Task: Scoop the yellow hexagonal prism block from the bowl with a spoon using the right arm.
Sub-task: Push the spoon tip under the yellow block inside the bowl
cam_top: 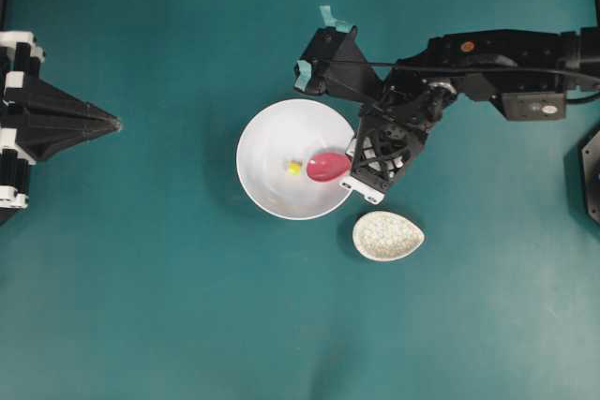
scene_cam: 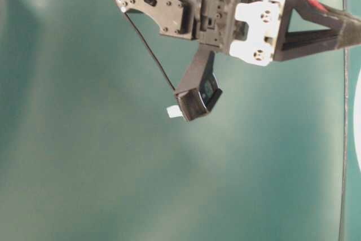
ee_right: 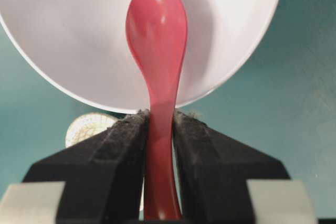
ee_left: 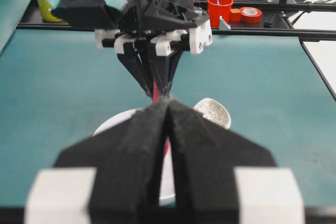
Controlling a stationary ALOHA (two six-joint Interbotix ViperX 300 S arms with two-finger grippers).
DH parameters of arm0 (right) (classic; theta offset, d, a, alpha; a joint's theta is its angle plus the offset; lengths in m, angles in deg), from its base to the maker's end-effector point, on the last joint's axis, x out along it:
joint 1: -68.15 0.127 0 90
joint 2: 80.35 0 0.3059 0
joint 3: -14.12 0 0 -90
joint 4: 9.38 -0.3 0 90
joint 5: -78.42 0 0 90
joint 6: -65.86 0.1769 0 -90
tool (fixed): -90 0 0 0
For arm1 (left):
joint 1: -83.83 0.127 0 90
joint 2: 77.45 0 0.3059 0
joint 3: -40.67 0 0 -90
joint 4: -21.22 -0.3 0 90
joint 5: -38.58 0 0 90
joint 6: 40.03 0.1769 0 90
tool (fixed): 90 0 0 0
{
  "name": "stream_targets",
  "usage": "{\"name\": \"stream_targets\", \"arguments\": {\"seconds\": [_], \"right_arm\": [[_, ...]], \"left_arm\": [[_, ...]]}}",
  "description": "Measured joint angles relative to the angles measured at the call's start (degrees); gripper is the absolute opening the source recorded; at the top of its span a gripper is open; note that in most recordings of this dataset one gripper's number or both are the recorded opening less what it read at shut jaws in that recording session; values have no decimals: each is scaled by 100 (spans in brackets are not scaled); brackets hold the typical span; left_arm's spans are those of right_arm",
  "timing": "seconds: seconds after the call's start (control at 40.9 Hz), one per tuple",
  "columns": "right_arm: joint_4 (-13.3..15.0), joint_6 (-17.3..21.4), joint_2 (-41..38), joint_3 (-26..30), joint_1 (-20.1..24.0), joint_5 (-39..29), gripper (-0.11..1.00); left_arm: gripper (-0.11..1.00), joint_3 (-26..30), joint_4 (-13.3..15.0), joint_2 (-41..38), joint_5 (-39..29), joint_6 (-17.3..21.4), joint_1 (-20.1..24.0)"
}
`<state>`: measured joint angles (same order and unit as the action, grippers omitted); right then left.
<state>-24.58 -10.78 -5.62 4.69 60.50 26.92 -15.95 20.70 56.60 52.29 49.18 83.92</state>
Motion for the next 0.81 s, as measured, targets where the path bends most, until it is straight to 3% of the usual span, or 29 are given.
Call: {"name": "stream_targets", "arguments": {"seconds": [0.808], "right_arm": [[18, -53, -369, 272, 26, 686, 21]], "left_arm": [[-1, 0, 0, 0, -9, 0, 0]]}}
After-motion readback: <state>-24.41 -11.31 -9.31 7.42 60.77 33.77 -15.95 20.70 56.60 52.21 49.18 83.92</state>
